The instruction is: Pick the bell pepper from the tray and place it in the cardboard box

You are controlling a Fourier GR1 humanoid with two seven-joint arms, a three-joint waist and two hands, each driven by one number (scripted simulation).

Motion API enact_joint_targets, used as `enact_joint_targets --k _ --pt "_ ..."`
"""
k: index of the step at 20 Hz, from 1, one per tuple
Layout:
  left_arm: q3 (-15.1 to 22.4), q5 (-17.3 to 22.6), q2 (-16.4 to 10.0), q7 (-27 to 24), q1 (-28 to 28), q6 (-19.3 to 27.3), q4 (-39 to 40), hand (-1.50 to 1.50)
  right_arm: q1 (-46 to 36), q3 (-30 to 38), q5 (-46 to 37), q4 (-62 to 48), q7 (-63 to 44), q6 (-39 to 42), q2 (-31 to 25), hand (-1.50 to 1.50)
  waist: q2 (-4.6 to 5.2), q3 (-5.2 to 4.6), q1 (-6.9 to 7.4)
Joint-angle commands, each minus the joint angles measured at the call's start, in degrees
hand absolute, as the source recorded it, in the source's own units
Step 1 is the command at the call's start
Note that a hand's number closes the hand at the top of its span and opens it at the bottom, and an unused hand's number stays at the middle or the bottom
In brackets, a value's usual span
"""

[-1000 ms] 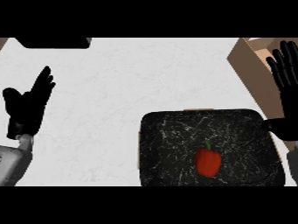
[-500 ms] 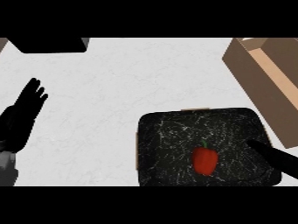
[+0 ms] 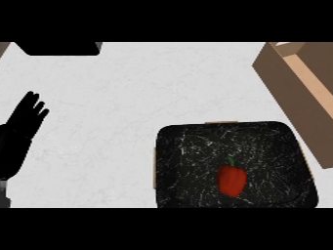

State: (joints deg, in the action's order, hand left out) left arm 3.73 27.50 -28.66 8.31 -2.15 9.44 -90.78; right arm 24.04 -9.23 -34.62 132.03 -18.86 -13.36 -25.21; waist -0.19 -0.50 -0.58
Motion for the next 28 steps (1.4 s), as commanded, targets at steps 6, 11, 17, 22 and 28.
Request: enact_joint_targets --k 6,11,17,22,28 --pt "0.3 0.0 0.1 0.1 -0.4 -1.3 -1.2 0.00 -2.6 -8.0 -9.4 6.8 -30.7 20.0 -7.3 -1.50 0.58 -0.08 2.28" --pt "0.2 0.7 -0.5 1.4 1.4 -2.9 -2.7 0.00 -16.6 -14.5 -5.4 4.4 -49.6 30.3 -2.8 -1.50 0.46 0.21 3.06" --pt "-1.3 0.8 0.1 0.7 0.2 -3.9 -0.3 0.00 -25.0 -22.0 -5.0 -1.3 -60.6 33.6 7.7 -1.50 0.32 0.27 1.78" --pt "-0.1 -2.3 2.0 1.4 -0.6 -0.2 -1.4 0.00 -26.1 -19.6 -1.8 -3.6 -61.5 36.7 8.7 -1.50 0.28 0.36 1.11" --pt "-2.0 -1.3 1.7 1.9 -1.0 -1.4 -0.4 0.00 -26.9 -20.6 -3.2 -3.2 -63.4 39.1 11.2 -1.50 0.15 0.36 0.49"
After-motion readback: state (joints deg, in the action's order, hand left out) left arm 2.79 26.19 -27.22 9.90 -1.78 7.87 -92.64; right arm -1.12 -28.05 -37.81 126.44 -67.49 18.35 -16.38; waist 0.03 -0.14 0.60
